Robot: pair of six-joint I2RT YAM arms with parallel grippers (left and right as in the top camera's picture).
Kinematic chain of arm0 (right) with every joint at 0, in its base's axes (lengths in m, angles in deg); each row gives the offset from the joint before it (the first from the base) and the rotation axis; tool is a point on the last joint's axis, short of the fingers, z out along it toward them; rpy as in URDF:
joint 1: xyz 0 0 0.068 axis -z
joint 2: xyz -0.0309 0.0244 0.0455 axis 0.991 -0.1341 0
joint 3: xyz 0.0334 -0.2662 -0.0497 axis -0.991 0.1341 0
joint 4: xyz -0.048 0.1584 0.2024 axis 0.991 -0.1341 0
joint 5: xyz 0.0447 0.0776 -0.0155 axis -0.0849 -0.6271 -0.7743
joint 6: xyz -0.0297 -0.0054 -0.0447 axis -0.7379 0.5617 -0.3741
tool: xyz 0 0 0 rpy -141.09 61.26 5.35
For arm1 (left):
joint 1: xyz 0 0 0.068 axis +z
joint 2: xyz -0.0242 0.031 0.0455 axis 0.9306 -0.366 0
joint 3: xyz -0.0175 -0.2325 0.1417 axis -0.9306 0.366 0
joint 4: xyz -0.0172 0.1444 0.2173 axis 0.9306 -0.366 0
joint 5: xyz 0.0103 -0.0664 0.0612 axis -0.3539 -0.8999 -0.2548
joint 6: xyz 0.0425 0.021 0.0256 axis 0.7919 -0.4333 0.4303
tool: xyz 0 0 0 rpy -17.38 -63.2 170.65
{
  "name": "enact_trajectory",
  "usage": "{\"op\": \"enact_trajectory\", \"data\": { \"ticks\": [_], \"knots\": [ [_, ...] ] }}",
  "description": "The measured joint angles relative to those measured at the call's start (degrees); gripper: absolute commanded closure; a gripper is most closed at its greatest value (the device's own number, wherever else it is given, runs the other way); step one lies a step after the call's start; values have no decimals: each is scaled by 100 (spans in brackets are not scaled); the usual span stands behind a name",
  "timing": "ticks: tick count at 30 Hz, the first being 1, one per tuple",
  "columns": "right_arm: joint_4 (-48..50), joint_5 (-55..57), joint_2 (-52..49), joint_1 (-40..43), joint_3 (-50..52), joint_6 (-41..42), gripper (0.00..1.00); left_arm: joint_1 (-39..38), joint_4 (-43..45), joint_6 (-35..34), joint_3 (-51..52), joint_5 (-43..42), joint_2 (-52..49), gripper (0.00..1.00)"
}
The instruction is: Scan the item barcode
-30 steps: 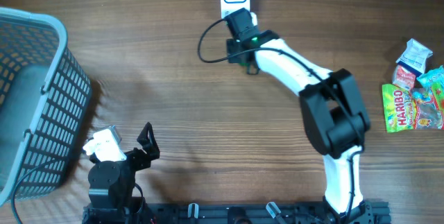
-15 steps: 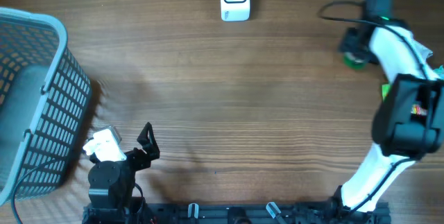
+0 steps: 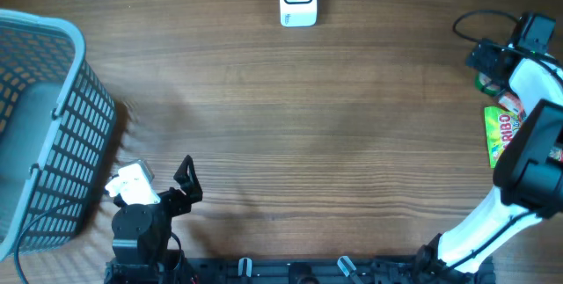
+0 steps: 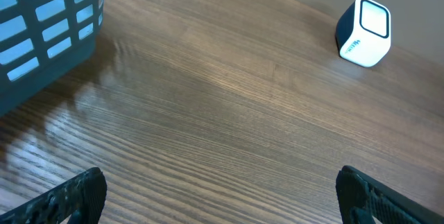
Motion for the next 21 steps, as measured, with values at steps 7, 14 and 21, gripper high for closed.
{"op": "enact_trajectory", "data": {
  "ticks": [7,14,21],
  "knots": [
    [-168,-872,2841,-588,-369,114,0,0,-2,0,0,0,0,0],
    [-2015,-1008,4918,-1025,-479,229,0,0,0,0,0,0,-2,0],
    [-3952,-1235,6756,-1060,-446,459,0,0,-2,0,0,2,0,0]
  ]
}}
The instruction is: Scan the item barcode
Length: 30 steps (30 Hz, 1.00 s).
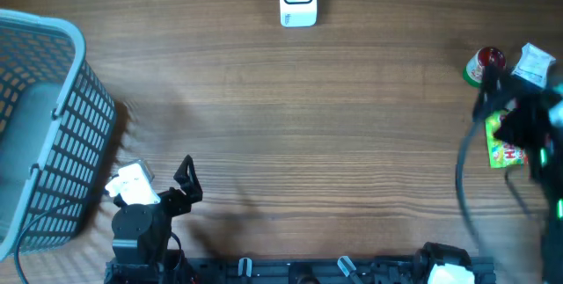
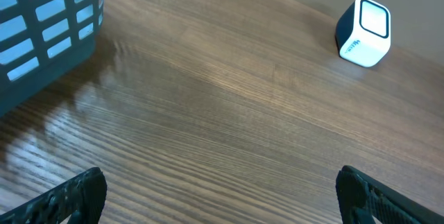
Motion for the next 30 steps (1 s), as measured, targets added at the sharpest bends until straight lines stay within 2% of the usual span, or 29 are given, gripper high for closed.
{"op": "enact_trajectory", "data": {
  "ticks": [5,8,11,15,19,24,30],
  "knots": [
    [-1202,-20,1025,-2,0,96,0,0,2,0,0,-2,-2,0],
    [-1690,-11,1128,-2,7,105,0,0,2,0,0,0,0,0],
    [-1705,-31,1128,0,70,-13,0,0,2,0,0,0,0,0],
    [-804,-503,1156,-7,518,-669,0,0,2,0,0,-2,0,0],
    [662,-1016,1438,-7,1515,-1084,0,0,0,0,0,-2,-2,0],
    [3053,-1440,2894,-328,3565,-1154,0,0,0,0,2,-2,0,0],
    [5416,-1563,4334,-682,5676,-898,0,0,0,0,4,0,0,0]
  ]
}}
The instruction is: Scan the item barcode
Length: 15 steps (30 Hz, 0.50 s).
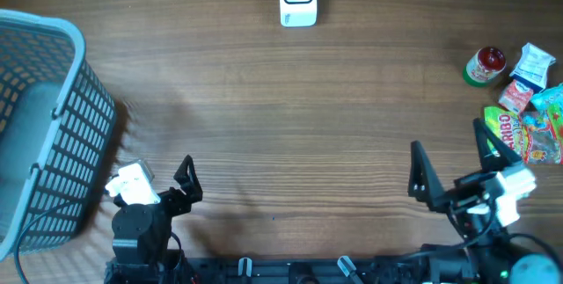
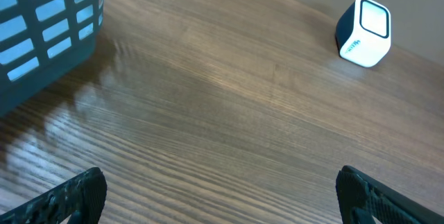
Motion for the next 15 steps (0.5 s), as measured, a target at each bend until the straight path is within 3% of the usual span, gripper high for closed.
{"op": "enact_trajectory", "data": {
  "ticks": [4,15],
  "knots": [
    [708,11,223,-4,734,70,1,0,0,0,0,0,0,0],
    [1338,758,238,-321,1921,129,0,0,4,0,0,0,0,0]
  ]
}}
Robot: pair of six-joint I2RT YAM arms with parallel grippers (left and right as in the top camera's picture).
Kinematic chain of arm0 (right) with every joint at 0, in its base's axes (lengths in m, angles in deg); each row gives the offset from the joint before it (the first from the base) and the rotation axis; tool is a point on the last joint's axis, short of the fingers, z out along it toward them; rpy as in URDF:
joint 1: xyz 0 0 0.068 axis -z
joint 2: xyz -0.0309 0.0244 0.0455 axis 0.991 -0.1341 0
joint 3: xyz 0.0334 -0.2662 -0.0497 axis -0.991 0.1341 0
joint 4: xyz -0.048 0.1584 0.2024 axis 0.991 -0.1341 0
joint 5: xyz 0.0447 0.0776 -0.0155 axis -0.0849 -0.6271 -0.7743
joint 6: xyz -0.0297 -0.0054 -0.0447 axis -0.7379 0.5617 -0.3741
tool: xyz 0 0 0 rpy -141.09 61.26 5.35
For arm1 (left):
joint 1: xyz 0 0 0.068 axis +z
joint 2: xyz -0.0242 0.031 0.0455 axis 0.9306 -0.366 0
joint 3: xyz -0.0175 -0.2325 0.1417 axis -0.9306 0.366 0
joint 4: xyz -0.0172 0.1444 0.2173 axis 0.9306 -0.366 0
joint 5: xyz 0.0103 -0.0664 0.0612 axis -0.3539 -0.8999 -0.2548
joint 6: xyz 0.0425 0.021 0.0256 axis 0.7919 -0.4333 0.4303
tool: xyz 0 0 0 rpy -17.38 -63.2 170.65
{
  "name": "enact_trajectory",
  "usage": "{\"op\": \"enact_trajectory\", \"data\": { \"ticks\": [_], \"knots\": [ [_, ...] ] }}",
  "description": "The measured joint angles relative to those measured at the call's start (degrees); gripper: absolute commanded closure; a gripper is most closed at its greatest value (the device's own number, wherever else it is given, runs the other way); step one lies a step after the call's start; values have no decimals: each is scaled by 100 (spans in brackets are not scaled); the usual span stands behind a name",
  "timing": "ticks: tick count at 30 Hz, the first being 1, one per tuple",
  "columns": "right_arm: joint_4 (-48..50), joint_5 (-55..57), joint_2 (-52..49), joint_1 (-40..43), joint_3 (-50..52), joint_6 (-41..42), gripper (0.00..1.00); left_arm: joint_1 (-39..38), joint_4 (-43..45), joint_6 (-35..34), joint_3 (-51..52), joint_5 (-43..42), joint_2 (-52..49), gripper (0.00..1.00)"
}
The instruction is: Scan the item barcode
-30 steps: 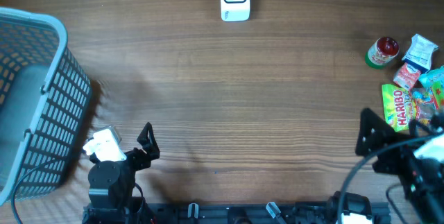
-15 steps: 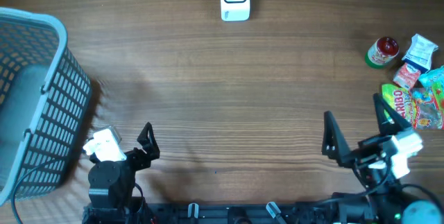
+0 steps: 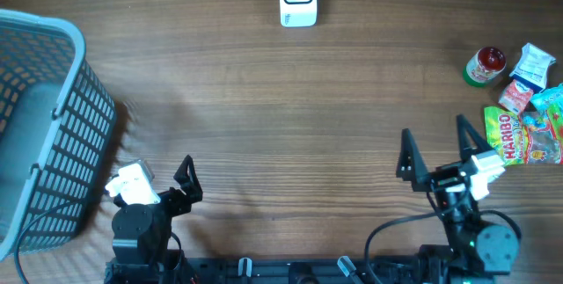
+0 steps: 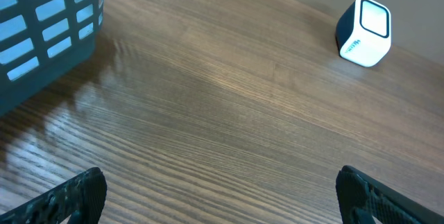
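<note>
The white barcode scanner stands at the table's far edge; the left wrist view shows this scanner [image 4: 363, 23] at upper right. A pile of items lies at the right edge: a red-lidded jar [image 3: 486, 65], a yellow-green gummy bag [image 3: 502, 134] and white packets [image 3: 533, 61]. My right gripper [image 3: 437, 149] is open and empty near the front edge, just left of the gummy bag. My left gripper [image 4: 222, 197] is open wide over bare wood at the front left [image 3: 185, 181], holding nothing.
A grey-blue plastic basket [image 3: 53, 117] fills the left side, and its latticed wall [image 4: 48, 23] is close to the left gripper. The wooden table [image 3: 290, 117] runs between the basket and the item pile.
My right gripper, open and empty at the front right, has shifted a little to the left and away from the front edge. The left arm, scanner, basket and items are unchanged.
My right arm first reached over the item pile at the far right edge. Then it showed blurred beside the pile. Then it stood open and empty at the front edge, where it still is. The items stay in their pile; the left arm never moved.
</note>
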Motion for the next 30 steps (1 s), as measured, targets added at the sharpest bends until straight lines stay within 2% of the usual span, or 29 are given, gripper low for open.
{"op": "enact_trajectory", "data": {
  "ticks": [3,6,12,30],
  "knots": [
    [308,87,0,-225,474,15,0,0,-2,0,0,0,0,0],
    [114,157,7,-361,678,15,0,0,-2,0,0,0,0,0],
    [-627,280,20,-363,675,17,0,0,-2,0,0,-2,-2,0],
    [-629,428,20,-389,675,17,0,0,-2,0,0,0,0,0]
  ]
}}
